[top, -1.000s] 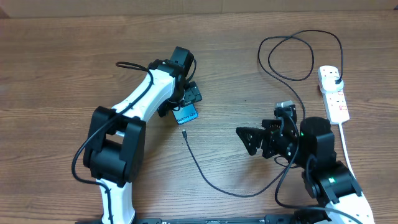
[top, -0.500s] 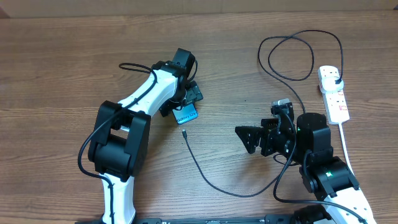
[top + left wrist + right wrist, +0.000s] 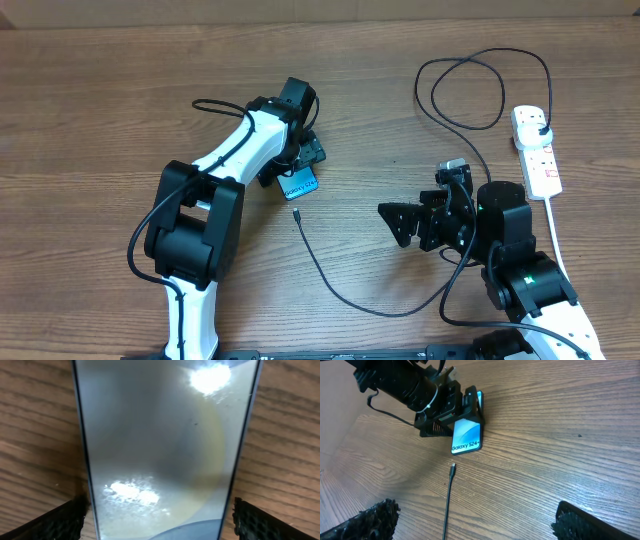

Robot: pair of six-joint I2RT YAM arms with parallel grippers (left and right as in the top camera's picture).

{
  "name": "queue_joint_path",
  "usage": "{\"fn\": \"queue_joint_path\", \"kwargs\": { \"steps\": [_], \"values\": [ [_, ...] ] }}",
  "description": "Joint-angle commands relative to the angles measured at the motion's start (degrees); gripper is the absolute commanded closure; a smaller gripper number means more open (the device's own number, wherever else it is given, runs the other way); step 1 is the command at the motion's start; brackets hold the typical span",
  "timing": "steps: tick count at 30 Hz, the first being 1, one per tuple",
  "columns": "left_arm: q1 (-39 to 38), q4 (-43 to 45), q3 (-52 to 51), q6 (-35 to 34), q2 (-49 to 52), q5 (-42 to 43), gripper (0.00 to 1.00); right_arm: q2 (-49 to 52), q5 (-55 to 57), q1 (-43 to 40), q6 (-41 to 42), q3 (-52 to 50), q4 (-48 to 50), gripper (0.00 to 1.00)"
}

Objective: Plug charger to phone and switch on socket

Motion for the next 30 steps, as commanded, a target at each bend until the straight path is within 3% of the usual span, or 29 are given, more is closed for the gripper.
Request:
{"fn": "queue_joint_path", "kwargs": {
  "steps": [1, 12, 30],
  "values": [
    [-0.1, -1.1, -0.2, -1.8, 2.7, -1.2, 0.05, -0.2, 0.6, 0.0, -0.5, 2.0, -0.3, 0.01],
    [-0.2, -4.5, 0.2, -1.4, 2.8, -4.5, 0.07, -0.2, 0.6, 0.0, -0.5, 2.0, -0.8, 0.00],
    [-0.2, -2.9, 0.2, 1.4, 4.6, -5.3, 0.15, -0.2, 0.6, 0.0, -1.6, 2.0, -1.3, 0.00]
  ]
}}
